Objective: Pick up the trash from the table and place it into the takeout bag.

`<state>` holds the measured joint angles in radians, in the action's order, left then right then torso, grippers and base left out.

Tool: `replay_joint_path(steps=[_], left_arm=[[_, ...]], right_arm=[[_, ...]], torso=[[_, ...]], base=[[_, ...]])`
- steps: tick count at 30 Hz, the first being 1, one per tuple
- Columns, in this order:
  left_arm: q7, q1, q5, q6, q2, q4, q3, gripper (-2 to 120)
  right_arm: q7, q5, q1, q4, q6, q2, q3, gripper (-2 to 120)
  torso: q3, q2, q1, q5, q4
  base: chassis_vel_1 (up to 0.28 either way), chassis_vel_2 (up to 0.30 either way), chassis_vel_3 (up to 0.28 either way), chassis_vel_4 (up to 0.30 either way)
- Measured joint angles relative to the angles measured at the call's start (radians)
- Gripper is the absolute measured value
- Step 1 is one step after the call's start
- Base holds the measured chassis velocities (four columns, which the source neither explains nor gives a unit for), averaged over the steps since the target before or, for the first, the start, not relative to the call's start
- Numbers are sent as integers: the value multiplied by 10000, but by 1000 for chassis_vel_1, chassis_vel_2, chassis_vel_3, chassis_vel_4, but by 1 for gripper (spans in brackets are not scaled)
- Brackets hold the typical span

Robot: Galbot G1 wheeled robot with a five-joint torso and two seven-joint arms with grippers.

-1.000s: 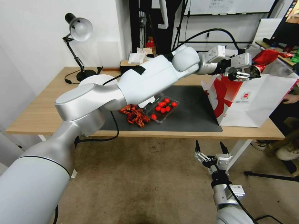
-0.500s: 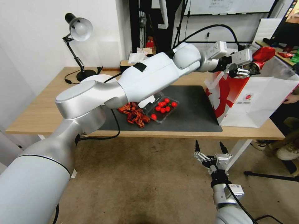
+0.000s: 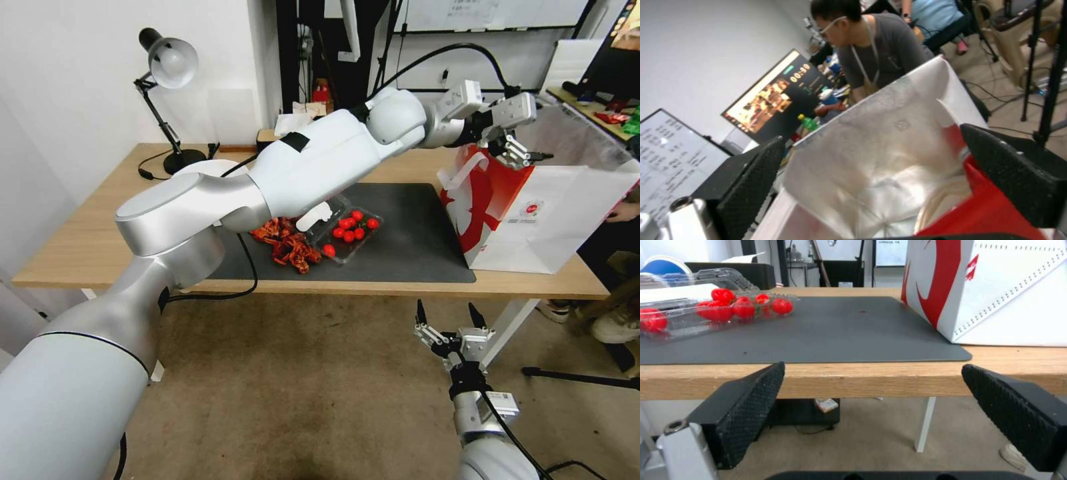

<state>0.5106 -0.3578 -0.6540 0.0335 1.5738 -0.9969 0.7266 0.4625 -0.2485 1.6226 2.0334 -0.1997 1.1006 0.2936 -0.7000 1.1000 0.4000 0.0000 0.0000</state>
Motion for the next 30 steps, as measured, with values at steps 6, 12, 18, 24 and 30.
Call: replay_joint_path(steps=[6, 12, 18, 24, 30], left_arm=[[-1078, 542, -128, -440, -821, -1095, -373, 100], [-1907, 1687, -97, -875, -2477, -2911, -1039, 100], [-2157, 3029, 190, -956, -4141, -4590, -2024, 100], [-2330, 4746, 330, -1093, -5551, -6086, -3365, 100], [-2371, 6635, 568, -1097, -6568, -7325, -4750, 100]], right_arm=[[12, 0, 39, 26, 0, 8, -9, 100], [20, 10, 145, 137, 0, 27, -1, 100], [23, 37, 238, 281, -20, 39, 47, 100], [25, 92, 300, 388, -23, 44, 65, 100], [43, 170, 288, 456, -23, 56, 19, 100]], torso=[[1, 0, 0, -1, -3], [0, 1, 0, -5, 2], [0, 0, -1, -7, 4], [1, 0, -1, -6, 0], [1, 1, -1, -2, 1]], base=[[0, 0, 0, 0], [0, 0, 0, 0], [0, 0, 0, 0], [0, 0, 0, 0], [0, 0, 0, 0]])
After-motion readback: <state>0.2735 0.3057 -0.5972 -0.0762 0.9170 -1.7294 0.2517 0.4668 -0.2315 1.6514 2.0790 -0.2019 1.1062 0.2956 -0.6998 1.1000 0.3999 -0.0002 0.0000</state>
